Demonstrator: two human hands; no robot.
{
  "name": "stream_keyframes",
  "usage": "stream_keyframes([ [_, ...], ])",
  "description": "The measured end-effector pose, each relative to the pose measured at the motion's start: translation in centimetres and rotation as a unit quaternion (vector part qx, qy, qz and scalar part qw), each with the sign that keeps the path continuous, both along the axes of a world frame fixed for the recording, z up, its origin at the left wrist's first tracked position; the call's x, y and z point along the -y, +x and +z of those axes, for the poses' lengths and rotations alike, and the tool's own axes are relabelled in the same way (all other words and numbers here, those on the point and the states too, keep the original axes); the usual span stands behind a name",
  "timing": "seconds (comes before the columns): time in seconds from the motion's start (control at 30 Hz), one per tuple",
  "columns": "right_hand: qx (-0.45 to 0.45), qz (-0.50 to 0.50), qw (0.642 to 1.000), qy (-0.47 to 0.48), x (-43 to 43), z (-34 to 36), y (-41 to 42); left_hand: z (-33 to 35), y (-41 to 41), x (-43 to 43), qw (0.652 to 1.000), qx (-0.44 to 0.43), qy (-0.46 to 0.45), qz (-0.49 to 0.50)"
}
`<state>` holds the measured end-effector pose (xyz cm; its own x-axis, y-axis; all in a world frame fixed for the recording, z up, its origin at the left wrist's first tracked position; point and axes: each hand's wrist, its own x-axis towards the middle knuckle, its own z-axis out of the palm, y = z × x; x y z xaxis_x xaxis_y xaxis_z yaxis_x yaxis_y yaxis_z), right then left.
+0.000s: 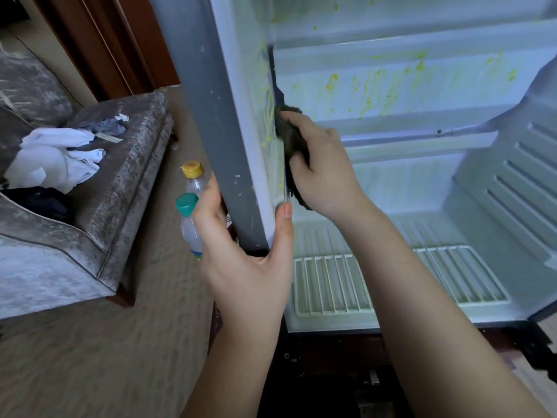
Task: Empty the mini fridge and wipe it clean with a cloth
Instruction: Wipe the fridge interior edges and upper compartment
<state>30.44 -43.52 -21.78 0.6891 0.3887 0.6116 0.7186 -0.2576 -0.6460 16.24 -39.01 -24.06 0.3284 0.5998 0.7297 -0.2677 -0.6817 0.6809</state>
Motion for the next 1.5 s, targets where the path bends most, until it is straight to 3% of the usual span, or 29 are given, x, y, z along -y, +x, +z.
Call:
stream_keyframes([
  [0.27,-0.08,0.008,0.997,-0.002,1.1,2.6,-0.9,0.7,-1.0,-1.0,0.997,0.03,-0.001,-0.071],
  [0.63,-0.03,0.062,0.998,0.014,5.8,1.5,-9.2,0.8,-1.1,-1.2,0.991,0.049,-0.037,-0.119],
  [1.13,-0.07,-0.001,0.996,-0.06,0.7,3.0,0.1,0.1,-0.7,-2.1,0.988,0.062,-0.029,-0.14],
  [1.33,-0.068,0.008,0.998,-0.011,2.9,3.0,-5.0,0.4,-0.9,-2.2,0.986,0.058,-0.052,-0.146],
  [1.5,-0.011,0.011,1.0,-0.009,5.0,2.5,-9.5,0.8,-1.1,-1.5,0.982,0.061,-0.072,-0.163],
])
